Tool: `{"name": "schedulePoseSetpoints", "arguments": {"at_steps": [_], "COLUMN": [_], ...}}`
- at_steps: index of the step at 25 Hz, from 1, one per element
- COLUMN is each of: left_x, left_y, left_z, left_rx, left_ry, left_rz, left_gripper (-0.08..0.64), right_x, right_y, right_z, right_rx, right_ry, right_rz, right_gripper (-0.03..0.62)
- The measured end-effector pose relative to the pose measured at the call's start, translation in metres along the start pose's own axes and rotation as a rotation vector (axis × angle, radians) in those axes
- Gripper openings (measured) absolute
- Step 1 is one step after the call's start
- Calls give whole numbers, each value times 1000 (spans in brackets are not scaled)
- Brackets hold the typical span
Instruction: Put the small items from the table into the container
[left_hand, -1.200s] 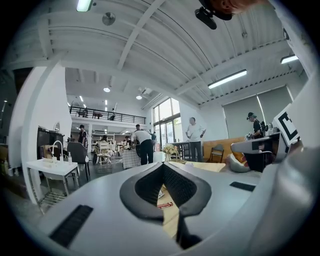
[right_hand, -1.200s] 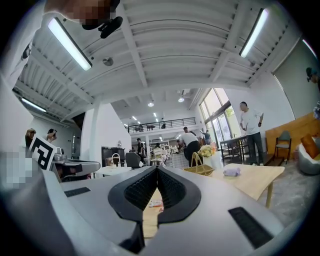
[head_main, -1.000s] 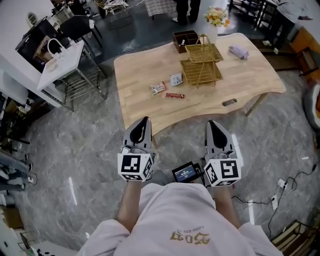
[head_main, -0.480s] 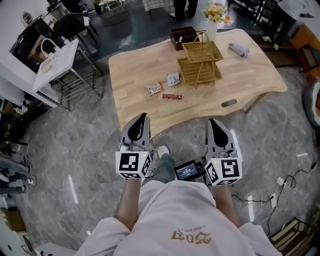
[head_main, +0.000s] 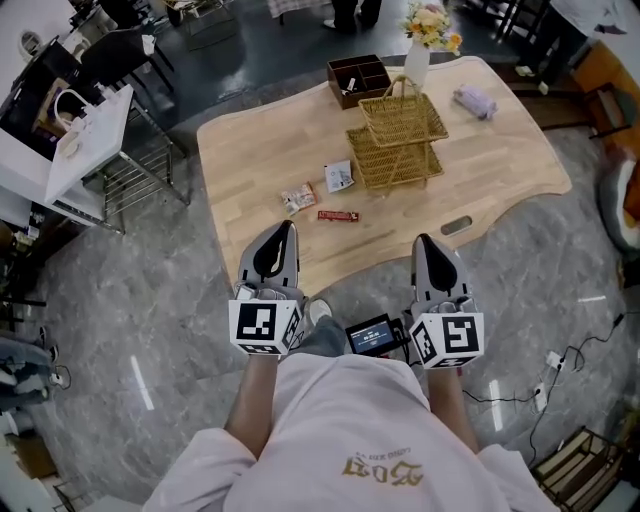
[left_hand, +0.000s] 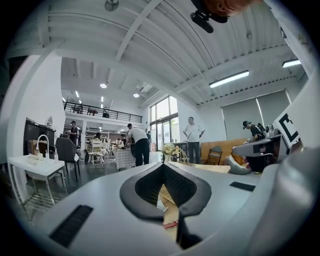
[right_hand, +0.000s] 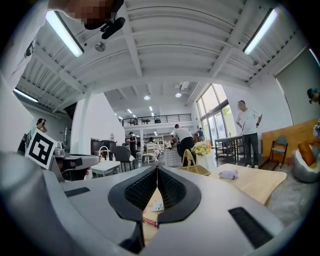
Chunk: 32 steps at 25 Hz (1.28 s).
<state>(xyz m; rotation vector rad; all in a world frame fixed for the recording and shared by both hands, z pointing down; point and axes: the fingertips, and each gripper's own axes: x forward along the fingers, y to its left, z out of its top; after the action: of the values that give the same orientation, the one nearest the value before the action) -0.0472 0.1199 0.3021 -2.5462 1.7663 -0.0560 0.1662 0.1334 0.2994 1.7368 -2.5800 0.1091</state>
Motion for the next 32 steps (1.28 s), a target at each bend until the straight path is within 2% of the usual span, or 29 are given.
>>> {"name": "schedulePoseSetpoints", "arguments": {"at_steps": [4,9,17,25,32], "left_x": [27,52,84,100,109], "left_y": [17,46,85,106,114], "left_z": [-4,-8,-20,-33,-36], "left_rx": [-11,16,-23,-37,-59], "left_ry": [5,10,17,10,13], "left_rz": [-14,-10,-6,-40,-22], "left_gripper": [8,8,8,8,9], "right_x": [34,79,137,165,174], "right_y": [-2,7,16,27,23], "right_z": [0,-4,-9,-15,-9], "right_rx": [0,-18,-36,-70,-69], "right_ry": [14,49,83,87,78], "right_rz": [-8,16,38,34,43], "right_gripper": [17,17,17,17,17]}}
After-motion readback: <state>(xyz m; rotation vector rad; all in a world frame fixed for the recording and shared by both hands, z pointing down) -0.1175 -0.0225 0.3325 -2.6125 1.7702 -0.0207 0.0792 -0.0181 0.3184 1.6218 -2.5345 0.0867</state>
